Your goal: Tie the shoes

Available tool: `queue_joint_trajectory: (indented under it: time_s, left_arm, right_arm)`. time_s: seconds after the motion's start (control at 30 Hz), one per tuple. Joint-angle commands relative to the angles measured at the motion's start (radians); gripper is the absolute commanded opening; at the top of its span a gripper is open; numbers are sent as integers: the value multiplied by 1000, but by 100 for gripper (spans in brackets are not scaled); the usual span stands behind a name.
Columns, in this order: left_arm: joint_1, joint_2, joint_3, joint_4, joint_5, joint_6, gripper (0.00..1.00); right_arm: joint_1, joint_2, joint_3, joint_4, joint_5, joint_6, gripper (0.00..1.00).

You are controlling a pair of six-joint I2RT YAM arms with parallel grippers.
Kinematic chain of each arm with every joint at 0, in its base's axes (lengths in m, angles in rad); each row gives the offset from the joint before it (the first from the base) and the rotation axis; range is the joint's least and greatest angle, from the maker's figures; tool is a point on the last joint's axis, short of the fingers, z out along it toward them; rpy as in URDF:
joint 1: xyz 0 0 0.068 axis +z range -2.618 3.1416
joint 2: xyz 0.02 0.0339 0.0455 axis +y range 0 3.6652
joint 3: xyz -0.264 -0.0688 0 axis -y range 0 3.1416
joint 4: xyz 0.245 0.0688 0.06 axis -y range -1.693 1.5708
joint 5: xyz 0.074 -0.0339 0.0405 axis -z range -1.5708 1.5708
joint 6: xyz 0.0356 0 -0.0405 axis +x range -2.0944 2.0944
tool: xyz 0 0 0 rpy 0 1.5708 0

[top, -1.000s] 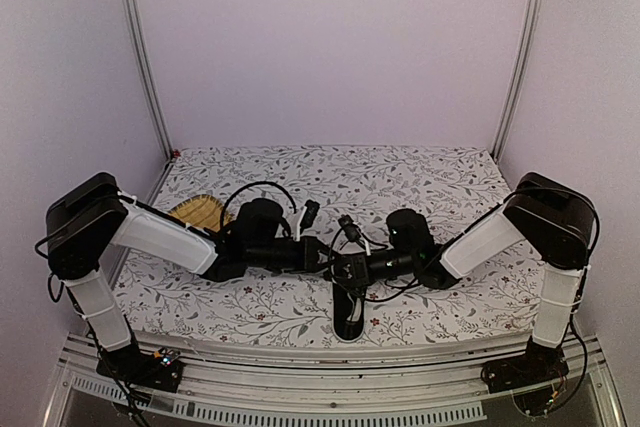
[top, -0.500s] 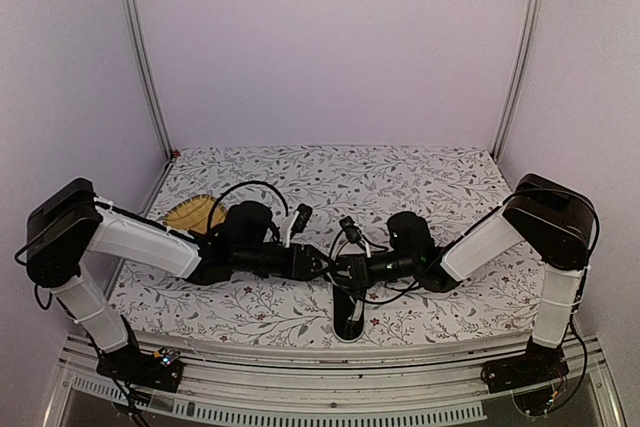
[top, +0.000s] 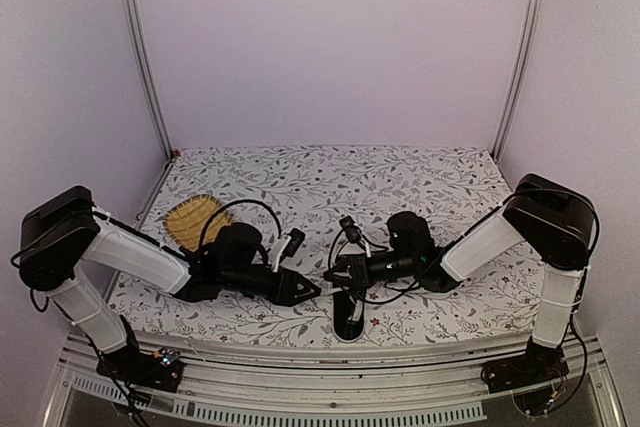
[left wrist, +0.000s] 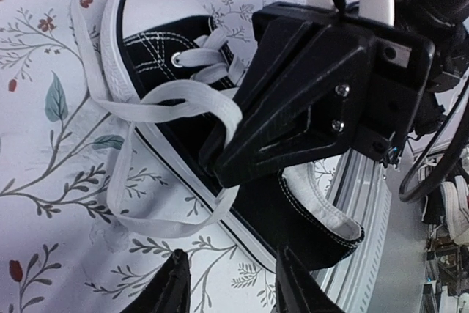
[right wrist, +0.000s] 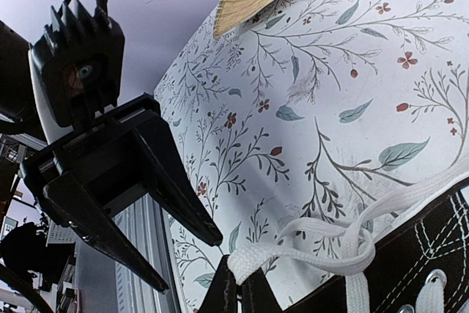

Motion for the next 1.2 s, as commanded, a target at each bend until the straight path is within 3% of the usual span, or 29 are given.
queue_joint_trajectory:
  time_s: [0.0, 0.17, 0.4, 0.87, 1.17]
  left_arm:
    - [-25, 30, -25, 80, -10, 39, 36]
    - [-48, 77, -24, 79, -45, 49, 28]
    - [-120, 100, -11, 77, -118, 80, 26]
    - [-173, 231, 102, -47, -465, 59, 35]
    - [-173, 140, 84, -73, -606, -3, 41]
  right_arm:
    - [-1, 1, -6, 8, 17, -10, 2]
    - [-1, -1, -4, 0, 20, -11, 2]
    - [0, -12, -4, -9, 31, -13, 2]
    - [1, -49, -10, -99, 99, -28, 2]
    - [0, -158, -59, -247, 256, -35, 2]
